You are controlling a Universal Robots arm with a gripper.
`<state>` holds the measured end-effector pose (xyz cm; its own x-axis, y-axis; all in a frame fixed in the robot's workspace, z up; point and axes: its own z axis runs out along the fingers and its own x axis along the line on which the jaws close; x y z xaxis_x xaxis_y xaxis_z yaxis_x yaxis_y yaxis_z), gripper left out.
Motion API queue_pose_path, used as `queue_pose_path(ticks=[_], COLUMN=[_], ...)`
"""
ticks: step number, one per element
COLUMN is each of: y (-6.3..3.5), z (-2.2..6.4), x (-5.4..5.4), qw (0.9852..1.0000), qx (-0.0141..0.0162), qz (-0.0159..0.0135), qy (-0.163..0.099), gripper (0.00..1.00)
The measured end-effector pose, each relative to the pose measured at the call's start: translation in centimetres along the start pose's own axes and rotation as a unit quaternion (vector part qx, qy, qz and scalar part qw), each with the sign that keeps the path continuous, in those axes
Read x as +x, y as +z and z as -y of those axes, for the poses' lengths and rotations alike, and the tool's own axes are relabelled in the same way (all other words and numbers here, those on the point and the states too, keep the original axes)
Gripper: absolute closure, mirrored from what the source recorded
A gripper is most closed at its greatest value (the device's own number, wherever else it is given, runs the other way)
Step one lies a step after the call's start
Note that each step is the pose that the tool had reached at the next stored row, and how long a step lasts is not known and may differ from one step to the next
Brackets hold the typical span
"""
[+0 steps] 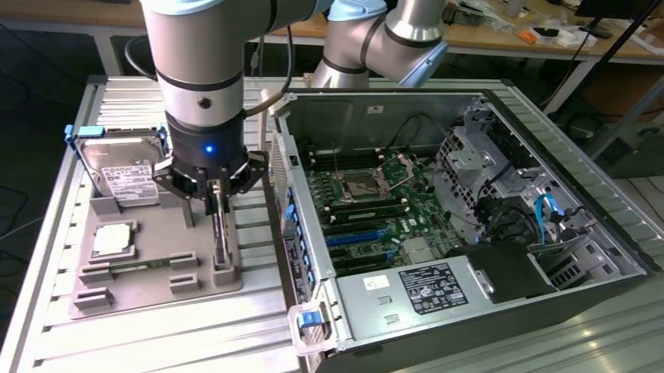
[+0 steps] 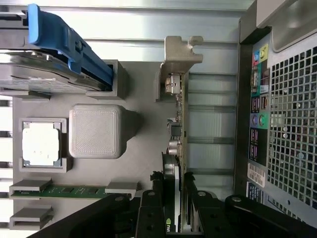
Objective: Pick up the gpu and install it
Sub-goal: 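Pick up the gpu and move the gpu toward the slot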
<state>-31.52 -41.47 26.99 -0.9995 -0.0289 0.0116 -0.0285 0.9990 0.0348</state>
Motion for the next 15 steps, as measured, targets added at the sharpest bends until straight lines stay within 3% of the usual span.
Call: queue_pose_path(ticks=[15], y=[-3.38], z=[-0.12], x=[0.0], qw=[1.0], qx=[0.0], qz=[0.0], qy=[0.0], gripper=[0.73])
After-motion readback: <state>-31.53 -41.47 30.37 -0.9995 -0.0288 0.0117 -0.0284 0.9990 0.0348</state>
